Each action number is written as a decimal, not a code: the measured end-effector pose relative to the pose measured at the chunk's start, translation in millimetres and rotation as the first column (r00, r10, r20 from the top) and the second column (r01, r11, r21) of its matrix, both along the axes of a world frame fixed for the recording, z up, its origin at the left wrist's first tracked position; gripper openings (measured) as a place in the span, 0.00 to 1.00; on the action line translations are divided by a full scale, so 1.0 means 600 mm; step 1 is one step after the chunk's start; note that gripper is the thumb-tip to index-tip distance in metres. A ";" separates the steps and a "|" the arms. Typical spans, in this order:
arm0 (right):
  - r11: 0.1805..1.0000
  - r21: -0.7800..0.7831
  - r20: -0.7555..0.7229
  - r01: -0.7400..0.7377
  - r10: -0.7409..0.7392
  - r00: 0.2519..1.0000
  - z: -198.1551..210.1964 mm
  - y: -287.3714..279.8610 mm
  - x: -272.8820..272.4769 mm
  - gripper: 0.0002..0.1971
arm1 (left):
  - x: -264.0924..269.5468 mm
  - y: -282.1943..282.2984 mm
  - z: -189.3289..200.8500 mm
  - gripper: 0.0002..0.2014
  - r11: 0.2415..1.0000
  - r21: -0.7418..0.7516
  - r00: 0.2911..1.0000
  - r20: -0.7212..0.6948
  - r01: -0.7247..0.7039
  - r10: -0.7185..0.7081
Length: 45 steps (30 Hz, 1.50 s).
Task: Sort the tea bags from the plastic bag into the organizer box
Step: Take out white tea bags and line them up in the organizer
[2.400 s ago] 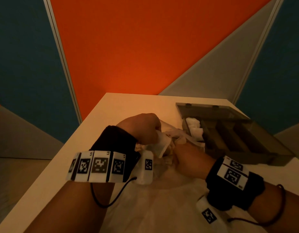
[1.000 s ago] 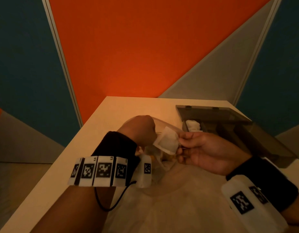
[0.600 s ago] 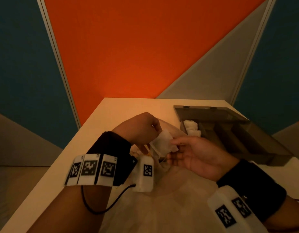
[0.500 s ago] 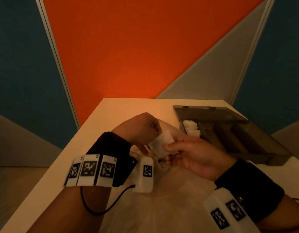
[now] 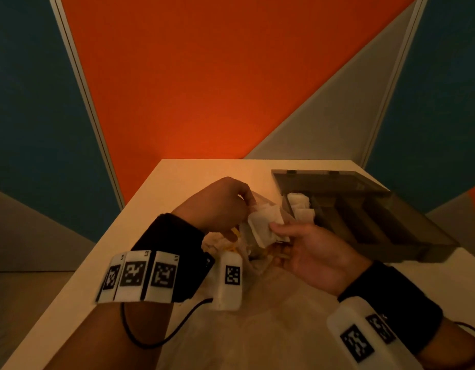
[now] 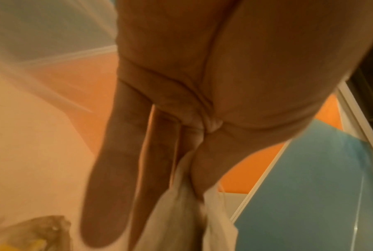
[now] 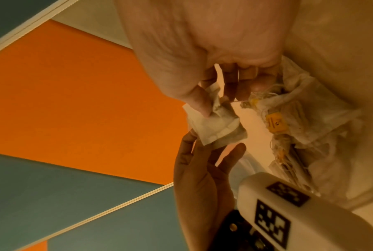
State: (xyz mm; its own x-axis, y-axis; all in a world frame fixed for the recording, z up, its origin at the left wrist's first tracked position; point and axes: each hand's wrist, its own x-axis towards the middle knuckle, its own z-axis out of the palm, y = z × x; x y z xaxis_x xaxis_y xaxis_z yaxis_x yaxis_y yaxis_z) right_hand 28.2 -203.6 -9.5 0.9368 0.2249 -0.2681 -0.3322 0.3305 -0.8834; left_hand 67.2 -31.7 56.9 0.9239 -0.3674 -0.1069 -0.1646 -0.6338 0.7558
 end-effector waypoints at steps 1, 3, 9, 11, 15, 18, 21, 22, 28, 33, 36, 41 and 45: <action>1.000 0.010 0.008 -0.015 0.015 1.000 0.000 0.001 -0.001 0.18 | 0.000 -0.001 0.001 0.11 1.000 -0.027 1.000 0.002 -0.005 0.005; 0.999 0.030 0.018 -0.013 0.013 1.000 -0.001 0.004 -0.002 0.17 | -0.001 -0.002 0.001 0.08 0.998 -0.068 1.000 -0.013 -0.001 0.000; 0.994 0.058 0.013 0.090 -0.091 0.996 -0.007 0.008 -0.003 0.15 | -0.002 0.000 0.004 0.13 0.987 -0.163 0.998 -0.063 0.001 -0.011; 0.993 0.054 0.018 0.101 -0.103 0.995 -0.008 0.008 -0.004 0.14 | -0.001 0.002 0.003 0.13 0.987 -0.157 0.997 -0.061 0.042 -0.052; 0.996 0.002 0.050 0.086 -0.086 0.995 -0.006 0.007 -0.009 0.16 | 0.004 0.001 -0.003 0.18 0.993 -0.114 0.999 -0.018 0.044 -0.046; 0.975 -0.211 0.131 0.067 -0.040 0.991 0.004 0.008 -0.013 0.14 | 0.004 -0.003 -0.003 0.21 0.997 -0.068 0.999 0.009 0.043 -0.042; 0.918 -0.378 0.219 0.119 -0.036 0.975 0.017 0.010 -0.014 0.11 | 0.002 -0.005 -0.002 0.23 0.999 -0.012 0.998 0.041 0.052 -0.052; 0.904 -0.407 0.236 0.133 -0.036 0.971 0.021 0.011 -0.013 0.10 | 0.001 -0.005 -0.002 0.24 0.998 0.008 0.996 0.063 0.055 -0.055; 0.813 -0.547 0.306 0.200 -0.028 0.952 0.035 0.016 -0.004 0.11 | -0.001 -0.006 -0.007 0.26 0.990 0.096 0.983 0.148 0.099 -0.113; 0.829 -0.532 0.310 0.172 0.002 0.951 0.043 0.008 -0.004 0.07 | -0.002 -0.005 -0.003 0.28 0.983 0.129 0.978 0.148 0.128 -0.147; 0.892 -0.431 0.247 0.135 -0.027 0.969 0.048 0.002 -0.005 0.09 | -0.004 -0.001 0.003 0.29 0.973 0.179 0.975 0.145 0.143 -0.170; 0.976 -0.217 0.113 0.015 0.010 0.994 0.060 -0.006 -0.003 0.12 | -0.010 0.003 0.009 0.31 0.942 0.296 0.957 0.187 0.159 -0.221; 0.988 -0.152 0.142 -0.008 0.030 0.989 0.081 -0.023 -0.003 0.10 | -0.014 0.006 0.012 0.30 0.929 0.318 0.953 0.172 0.187 -0.251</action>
